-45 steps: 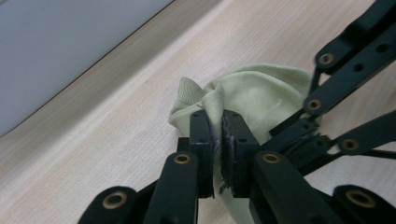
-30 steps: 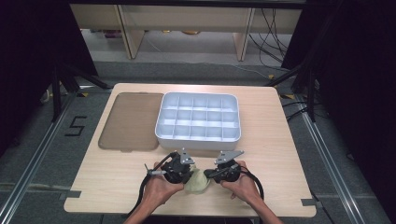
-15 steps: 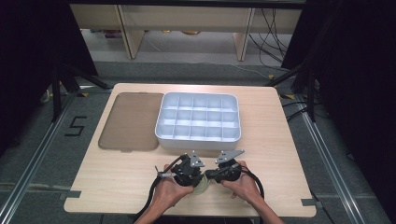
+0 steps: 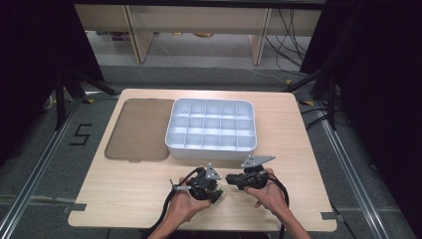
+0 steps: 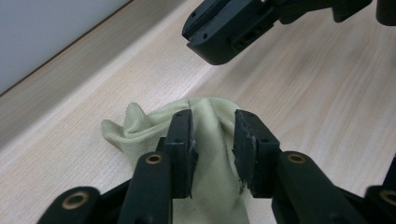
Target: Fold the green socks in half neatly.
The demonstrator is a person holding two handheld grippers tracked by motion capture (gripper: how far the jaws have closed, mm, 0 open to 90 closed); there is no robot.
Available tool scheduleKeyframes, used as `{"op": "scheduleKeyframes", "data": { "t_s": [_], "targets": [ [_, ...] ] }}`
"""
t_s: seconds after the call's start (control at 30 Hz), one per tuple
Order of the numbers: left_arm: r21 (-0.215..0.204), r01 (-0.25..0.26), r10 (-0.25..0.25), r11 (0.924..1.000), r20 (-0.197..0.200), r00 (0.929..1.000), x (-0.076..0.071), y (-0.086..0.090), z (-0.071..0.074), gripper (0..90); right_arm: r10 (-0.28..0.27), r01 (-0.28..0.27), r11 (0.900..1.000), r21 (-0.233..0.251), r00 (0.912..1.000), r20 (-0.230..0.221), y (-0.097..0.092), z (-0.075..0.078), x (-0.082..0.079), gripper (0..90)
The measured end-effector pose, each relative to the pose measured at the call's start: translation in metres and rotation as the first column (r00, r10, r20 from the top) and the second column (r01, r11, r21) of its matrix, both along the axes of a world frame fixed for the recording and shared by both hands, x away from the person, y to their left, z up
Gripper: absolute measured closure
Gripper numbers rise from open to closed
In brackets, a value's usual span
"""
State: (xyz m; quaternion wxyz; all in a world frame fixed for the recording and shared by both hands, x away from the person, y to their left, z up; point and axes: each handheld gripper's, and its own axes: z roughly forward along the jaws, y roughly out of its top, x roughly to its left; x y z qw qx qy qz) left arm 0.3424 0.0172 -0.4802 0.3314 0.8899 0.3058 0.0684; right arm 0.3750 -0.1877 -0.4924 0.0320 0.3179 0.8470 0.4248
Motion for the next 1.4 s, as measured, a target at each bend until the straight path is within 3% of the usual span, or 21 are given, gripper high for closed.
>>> {"op": "scheduleKeyframes", "data": {
  "t_s": [0.07, 0.1, 0.13, 0.3, 0.33, 0.5, 0.73, 0.8, 0.83, 0.9, 1.1, 1.4],
  "targets": [
    [-0.001, 0.007, -0.007, 1.0000, 0.014, 0.9999, -0.001, -0.001, -0.001, 61.0, 0.008, -0.008, 1.0000, -0.002, 0.9999, 0.007, 0.001, 0.001, -0.001, 79.6],
    [-0.004, 0.006, -0.006, 1.0000, 0.003, 1.0000, -0.002, -0.001, -0.001, 58.8, -0.007, 0.007, 1.0000, 0.007, 0.9996, -0.026, 0.003, 0.002, -0.003, 77.1],
    [0.005, 0.020, -0.020, 0.9998, 0.011, 0.9997, -0.003, -0.002, -0.001, 56.7, 0.001, -0.001, 1.0000, -0.004, 1.0000, -0.005, 0.003, 0.001, -0.001, 74.6],
    [0.015, 0.035, -0.035, 0.9993, 0.011, 0.9993, -0.005, -0.003, -0.003, 50.1, -0.038, 0.038, 0.9992, 0.012, 0.9987, -0.033, 0.005, 0.001, -0.003, 62.3],
    [0.019, 0.036, -0.037, 0.9992, 0.008, 0.9993, -0.005, -0.003, -0.003, 49.1, -0.039, 0.040, 0.9990, 0.018, 0.9979, -0.052, 0.005, 0.001, -0.003, 59.9],
    [0.010, 0.035, -0.035, 0.9993, 0.012, 0.9993, -0.006, -0.002, -0.005, 46.6, -0.067, 0.068, 0.9975, 0.019, 0.9959, -0.060, 0.009, 0.001, -0.006, 53.7],
    [-0.003, 0.026, -0.026, 0.9997, 0.006, 0.9996, -0.006, -0.002, -0.005, 46.8, -0.059, 0.061, 0.9976, 0.031, 0.9964, -0.061, 0.016, -0.002, -0.005, 53.2],
    [0.000, 0.023, -0.023, 0.9997, 0.004, 0.9997, -0.006, -0.002, -0.005, 46.7, -0.084, 0.086, 0.9961, 0.022, 0.9948, -0.057, 0.017, -0.002, -0.006, 53.3],
    [-0.004, 0.026, -0.026, 0.9996, 0.009, 0.9996, -0.006, -0.002, -0.005, 46.5, -0.096, 0.099, 0.9947, 0.030, 0.9923, -0.078, 0.019, -0.002, -0.007, 53.3],
    [-0.007, 0.025, -0.025, 0.9997, 0.004, 0.9997, -0.006, -0.001, -0.005, 46.5, -0.081, 0.084, 0.9958, 0.038, 0.9950, -0.058, 0.020, -0.004, -0.004, 53.3],
    [-0.044, 0.008, -0.009, 0.9990, -0.011, 0.9999, -0.006, 0.002, -0.007, 45.9, -0.098, 0.098, 0.9952, -0.001, 0.9940, -0.049, 0.022, -0.009, -0.004, 54.0],
    [-0.051, -0.003, 0.003, 0.9987, -0.004, 1.0000, -0.010, 0.004, -0.007, 42.1, -0.097, 0.096, 0.9951, -0.023, 0.9940, -0.050, 0.024, -0.012, -0.006, 53.9]
  ]
}}
